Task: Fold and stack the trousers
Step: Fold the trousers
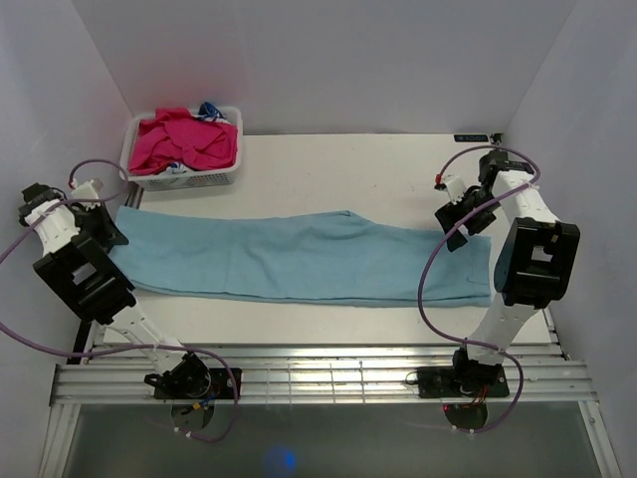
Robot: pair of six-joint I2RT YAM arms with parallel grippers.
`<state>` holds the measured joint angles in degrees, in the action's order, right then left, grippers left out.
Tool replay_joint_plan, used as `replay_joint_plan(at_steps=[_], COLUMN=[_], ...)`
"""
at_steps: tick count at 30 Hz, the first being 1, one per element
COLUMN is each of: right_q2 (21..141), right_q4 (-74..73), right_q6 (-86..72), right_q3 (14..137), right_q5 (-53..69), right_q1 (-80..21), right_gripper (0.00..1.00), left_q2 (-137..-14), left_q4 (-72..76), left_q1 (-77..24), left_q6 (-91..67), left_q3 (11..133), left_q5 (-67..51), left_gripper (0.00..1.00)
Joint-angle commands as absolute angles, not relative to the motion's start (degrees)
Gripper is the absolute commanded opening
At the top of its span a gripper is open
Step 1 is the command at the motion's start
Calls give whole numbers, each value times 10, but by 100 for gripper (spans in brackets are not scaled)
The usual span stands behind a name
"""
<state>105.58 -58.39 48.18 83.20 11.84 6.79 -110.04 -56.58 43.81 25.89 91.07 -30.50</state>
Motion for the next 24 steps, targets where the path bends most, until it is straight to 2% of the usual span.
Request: replay_joint_plan(at_steps=[1,6,12,18,19,24], right_q2=[1024,1014,1040,1060,1061,1067], right_q4=[-632,-650,-660,-643,-640,-641], right_q6=[476,475,479,454,453,446], right_q3=[865,875,874,850,846,832], right_q5=[159,146,146,131,131,144], right_q1=[77,121,199,233,234,234], right_gripper=[90,90,90,90,90,90], left_q2=[-1021,-947,-911,-893,-893,-901], left_q4=[-634,-666,-639,-490,-469,-338], left_q1=[404,303,154,2,-49,-145], left_q6=[294,263,150,-37,-56,-163], left_q3=[937,934,909,846,836,778], left_q5=[-346,-412,-492,-419,-397,-321], left_gripper=[0,0,0,0,0,0])
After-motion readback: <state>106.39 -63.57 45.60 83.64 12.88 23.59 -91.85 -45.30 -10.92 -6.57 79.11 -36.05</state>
